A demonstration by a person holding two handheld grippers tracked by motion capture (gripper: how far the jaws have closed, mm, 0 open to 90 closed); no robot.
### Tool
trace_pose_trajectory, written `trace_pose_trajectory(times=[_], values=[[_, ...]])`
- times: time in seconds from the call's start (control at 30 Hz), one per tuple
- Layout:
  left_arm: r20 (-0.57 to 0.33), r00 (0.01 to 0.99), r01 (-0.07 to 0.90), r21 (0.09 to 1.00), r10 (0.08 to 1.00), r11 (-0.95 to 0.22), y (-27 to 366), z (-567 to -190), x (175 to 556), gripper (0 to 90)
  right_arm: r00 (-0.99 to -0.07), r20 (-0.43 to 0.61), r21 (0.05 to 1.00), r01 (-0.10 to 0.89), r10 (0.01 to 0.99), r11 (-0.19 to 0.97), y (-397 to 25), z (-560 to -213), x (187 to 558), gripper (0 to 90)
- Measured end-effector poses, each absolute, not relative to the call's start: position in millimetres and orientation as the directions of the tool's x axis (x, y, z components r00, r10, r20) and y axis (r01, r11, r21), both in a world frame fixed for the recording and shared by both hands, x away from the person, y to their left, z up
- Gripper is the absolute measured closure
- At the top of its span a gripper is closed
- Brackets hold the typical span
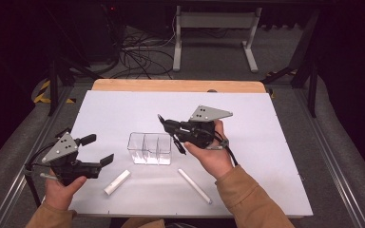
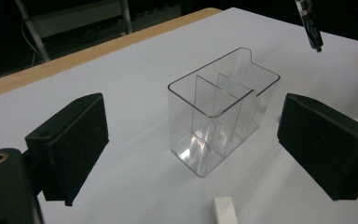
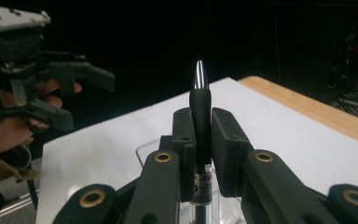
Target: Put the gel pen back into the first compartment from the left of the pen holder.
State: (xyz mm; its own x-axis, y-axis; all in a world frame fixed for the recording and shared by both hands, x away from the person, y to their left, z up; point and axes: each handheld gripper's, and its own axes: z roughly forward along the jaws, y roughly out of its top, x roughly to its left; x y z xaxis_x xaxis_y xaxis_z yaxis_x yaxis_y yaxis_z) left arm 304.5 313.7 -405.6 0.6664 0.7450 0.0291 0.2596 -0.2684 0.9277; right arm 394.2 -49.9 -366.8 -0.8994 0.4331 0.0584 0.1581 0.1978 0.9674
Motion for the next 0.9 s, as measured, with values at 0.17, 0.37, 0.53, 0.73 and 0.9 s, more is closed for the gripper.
trace_pose_trajectory(times=[0.17,0.37,0.53,0.73,0.9], values=[[0.031,0.665,0.258,0.928,0.746,-0.269,313.8,-405.5,304.4,9.4,-0.904,0.055,0.975,0.140,0.423,0.172,-44.7,-365.2,395.2,80.7],[0.027,0.663,0.260,0.929,0.748,-0.265,313.7,-405.9,304.7,9.4,-0.913,0.053,0.982,0.121,0.404,0.144,-36.3,-364.7,397.1,80.7],[0.026,0.664,0.261,0.929,0.747,-0.264,314.0,-405.7,304.4,9.4,-0.921,0.044,0.990,0.093,0.388,0.109,-28.7,-364.4,399.3,80.7],[0.028,0.664,0.259,0.929,0.748,-0.264,314.5,-405.4,304.5,9.4,-0.921,0.054,0.989,0.102,0.385,0.104,-24.1,-366.1,401.3,80.6],[0.026,0.663,0.258,0.930,0.748,-0.261,314.7,-405.2,304.3,9.4,-0.920,0.047,0.991,0.093,0.389,0.100,-22.4,-365.5,401.7,80.6]])
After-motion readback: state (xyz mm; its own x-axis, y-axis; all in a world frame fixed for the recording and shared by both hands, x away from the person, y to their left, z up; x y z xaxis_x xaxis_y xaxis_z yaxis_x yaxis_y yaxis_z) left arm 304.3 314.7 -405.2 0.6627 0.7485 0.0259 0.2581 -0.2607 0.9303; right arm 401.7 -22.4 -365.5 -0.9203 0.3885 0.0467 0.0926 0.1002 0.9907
